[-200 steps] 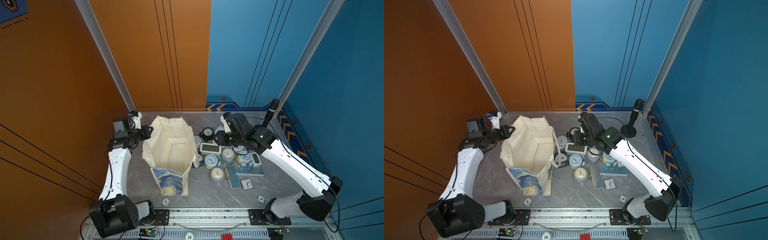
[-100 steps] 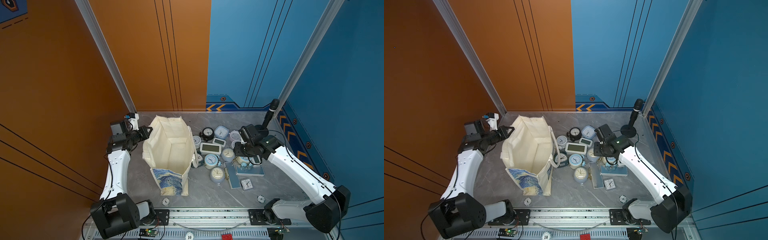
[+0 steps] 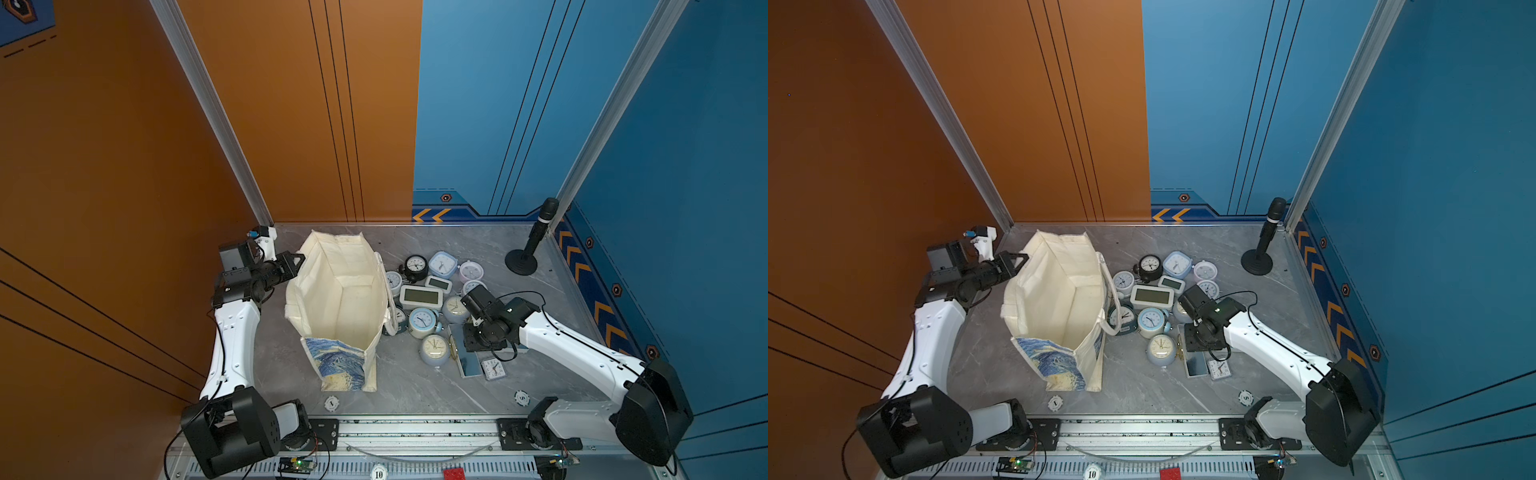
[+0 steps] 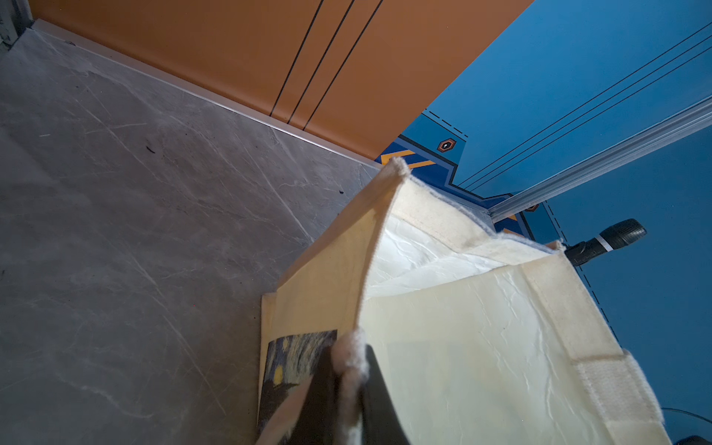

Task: Put the alarm clock into the canvas bag
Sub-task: Pick up the alarm from the center of the board.

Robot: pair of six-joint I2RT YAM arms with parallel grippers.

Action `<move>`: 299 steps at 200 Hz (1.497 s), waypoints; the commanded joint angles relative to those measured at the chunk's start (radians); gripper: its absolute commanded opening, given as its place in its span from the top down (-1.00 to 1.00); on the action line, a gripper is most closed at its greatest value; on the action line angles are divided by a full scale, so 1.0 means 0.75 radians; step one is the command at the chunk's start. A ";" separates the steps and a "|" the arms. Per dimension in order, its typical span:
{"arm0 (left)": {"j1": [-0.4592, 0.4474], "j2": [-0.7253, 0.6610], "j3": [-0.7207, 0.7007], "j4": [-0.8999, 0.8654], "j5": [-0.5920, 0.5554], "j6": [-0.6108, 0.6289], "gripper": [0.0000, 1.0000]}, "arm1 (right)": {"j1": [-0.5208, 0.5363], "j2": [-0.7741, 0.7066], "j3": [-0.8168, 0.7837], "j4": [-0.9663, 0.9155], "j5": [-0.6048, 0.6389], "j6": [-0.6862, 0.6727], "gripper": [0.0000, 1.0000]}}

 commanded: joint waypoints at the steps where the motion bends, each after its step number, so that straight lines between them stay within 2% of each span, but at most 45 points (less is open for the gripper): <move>1: 0.013 -0.023 -0.011 0.043 0.031 -0.010 1.00 | 0.033 -0.015 -0.003 0.084 -0.033 0.076 0.09; 55: 0.017 -0.020 -0.013 0.041 0.027 -0.013 1.00 | 0.253 0.119 0.195 0.027 0.094 0.246 0.09; 80: 0.024 -0.016 -0.013 0.042 0.031 -0.018 1.00 | 0.322 0.222 0.286 -0.009 0.163 0.336 -0.07; 101: 0.034 -0.017 -0.012 0.042 0.034 -0.022 1.00 | 0.344 0.286 0.324 -0.019 0.179 0.308 -0.20; 114: 0.039 -0.017 -0.014 0.050 0.043 -0.028 1.00 | 0.343 0.316 0.352 -0.019 0.122 0.158 -0.34; 130: 0.047 -0.016 -0.017 0.058 0.051 -0.038 1.00 | 0.344 0.346 0.406 -0.063 0.050 -0.168 -0.50; 153: 0.055 -0.015 -0.019 0.068 0.063 -0.048 1.00 | 0.357 0.348 0.425 -0.115 0.003 -0.665 -0.56; 171: 0.059 -0.015 -0.020 0.071 0.064 -0.053 1.00 | 0.378 0.315 0.386 -0.130 0.043 -1.049 -0.61; 174: 0.059 -0.015 -0.021 0.071 0.064 -0.052 1.00 | 0.380 0.310 0.383 -0.131 0.042 -1.067 -0.61; 194: 0.061 -0.016 -0.021 0.073 0.066 -0.055 1.00 | 0.387 0.290 0.358 -0.170 0.034 -1.480 -0.71; 206: 0.061 -0.015 -0.022 0.075 0.068 -0.056 1.00 | 0.380 0.296 0.355 -0.181 0.033 -1.642 -0.78; 239: 0.063 -0.018 -0.025 0.076 0.073 -0.054 1.00 | 0.322 0.359 0.386 -0.197 0.001 -1.838 -0.78; 299: 0.071 -0.015 -0.025 0.079 0.086 -0.061 1.00 | 0.281 0.472 0.463 -0.194 -0.055 -1.907 -0.94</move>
